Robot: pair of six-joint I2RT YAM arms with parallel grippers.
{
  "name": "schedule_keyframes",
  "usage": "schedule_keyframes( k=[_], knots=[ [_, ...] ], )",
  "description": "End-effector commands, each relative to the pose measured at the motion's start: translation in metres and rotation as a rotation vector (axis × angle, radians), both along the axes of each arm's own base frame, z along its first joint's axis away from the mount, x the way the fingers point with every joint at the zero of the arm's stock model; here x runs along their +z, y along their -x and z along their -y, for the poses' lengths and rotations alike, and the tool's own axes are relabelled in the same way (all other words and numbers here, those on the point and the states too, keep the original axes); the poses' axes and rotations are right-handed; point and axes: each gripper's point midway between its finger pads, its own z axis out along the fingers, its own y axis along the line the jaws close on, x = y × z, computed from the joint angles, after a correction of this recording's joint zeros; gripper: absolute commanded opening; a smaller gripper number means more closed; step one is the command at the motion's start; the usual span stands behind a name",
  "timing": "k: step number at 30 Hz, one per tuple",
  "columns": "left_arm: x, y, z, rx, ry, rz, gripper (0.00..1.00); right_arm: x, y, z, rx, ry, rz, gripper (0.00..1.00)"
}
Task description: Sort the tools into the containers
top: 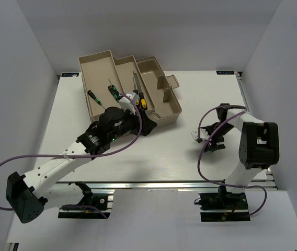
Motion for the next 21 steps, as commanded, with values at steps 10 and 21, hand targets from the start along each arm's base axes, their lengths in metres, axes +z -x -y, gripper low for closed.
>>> schedule_keyframes(
  k=[10, 21],
  knots=[
    [0.065, 0.003, -0.135, 0.610, 0.112, 0.008, 0.71, -0.010, 0.001, 0.006, 0.188, 0.063, -0.042, 0.02],
    [0.026, 0.030, -0.222, 0.994, 0.088, -0.115, 0.68, 0.155, -0.082, -0.135, -0.399, -0.539, -0.129, 0.00]
  ],
)
